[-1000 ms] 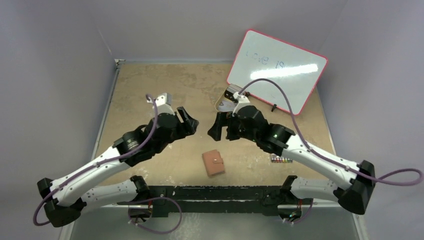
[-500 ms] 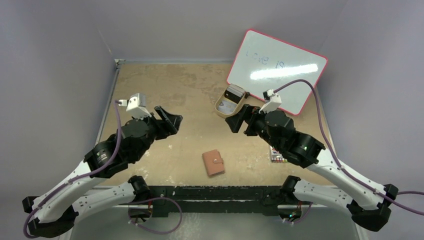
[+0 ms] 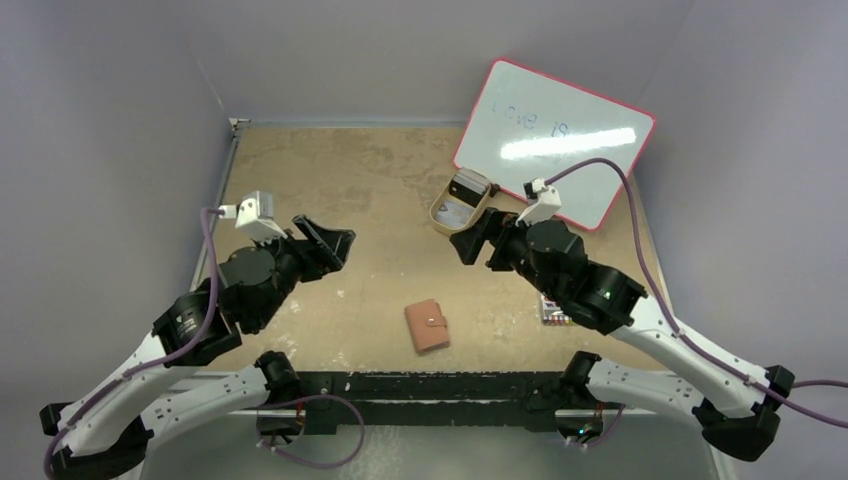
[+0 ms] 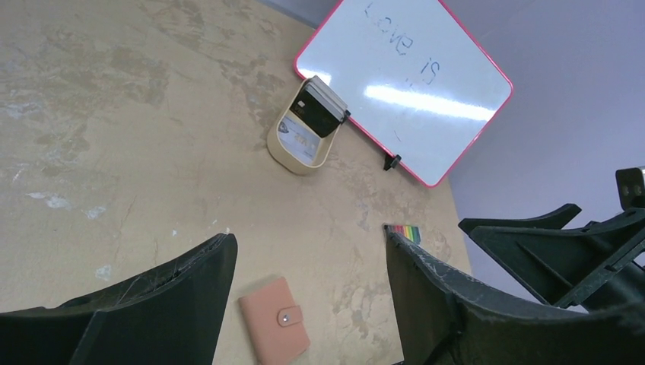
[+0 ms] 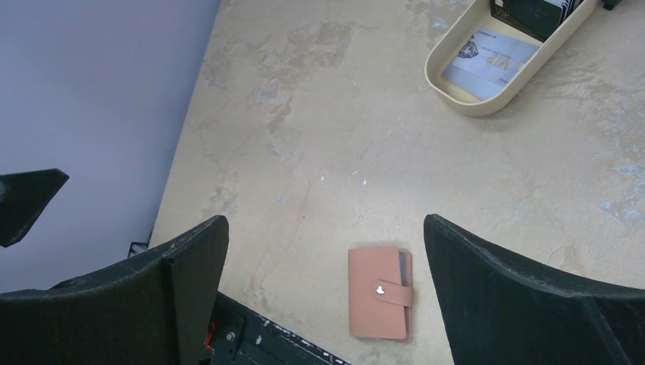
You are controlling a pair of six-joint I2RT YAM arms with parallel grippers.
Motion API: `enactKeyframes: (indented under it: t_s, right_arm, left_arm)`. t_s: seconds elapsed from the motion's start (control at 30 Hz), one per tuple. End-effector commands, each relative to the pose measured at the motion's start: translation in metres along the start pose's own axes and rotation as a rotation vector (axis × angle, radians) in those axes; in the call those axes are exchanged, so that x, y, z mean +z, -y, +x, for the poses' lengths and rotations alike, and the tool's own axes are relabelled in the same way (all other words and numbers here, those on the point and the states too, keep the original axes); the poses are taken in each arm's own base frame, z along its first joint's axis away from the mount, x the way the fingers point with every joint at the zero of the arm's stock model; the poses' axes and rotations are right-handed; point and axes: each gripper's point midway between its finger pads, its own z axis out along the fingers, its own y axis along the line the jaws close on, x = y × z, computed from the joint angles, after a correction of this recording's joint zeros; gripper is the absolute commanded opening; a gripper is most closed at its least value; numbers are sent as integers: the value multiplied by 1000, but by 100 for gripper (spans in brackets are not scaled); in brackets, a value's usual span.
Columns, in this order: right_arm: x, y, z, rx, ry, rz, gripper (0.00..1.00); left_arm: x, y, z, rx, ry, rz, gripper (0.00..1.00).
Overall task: Put the credit cards into the card holder
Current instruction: Reset both arms
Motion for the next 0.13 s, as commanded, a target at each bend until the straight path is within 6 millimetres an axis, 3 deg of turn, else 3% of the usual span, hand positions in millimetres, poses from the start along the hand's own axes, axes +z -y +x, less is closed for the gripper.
enactKeyframes:
  t_s: [0.0, 0.1]
  right_arm:
    - [-8, -19, -26, 24, 73, -69, 99]
    - [-12, -18, -28, 31, 83, -66, 99]
  left_arm:
    - [1, 4, -5, 0, 21, 12, 71]
    - [2, 4, -5, 0, 21, 10, 72]
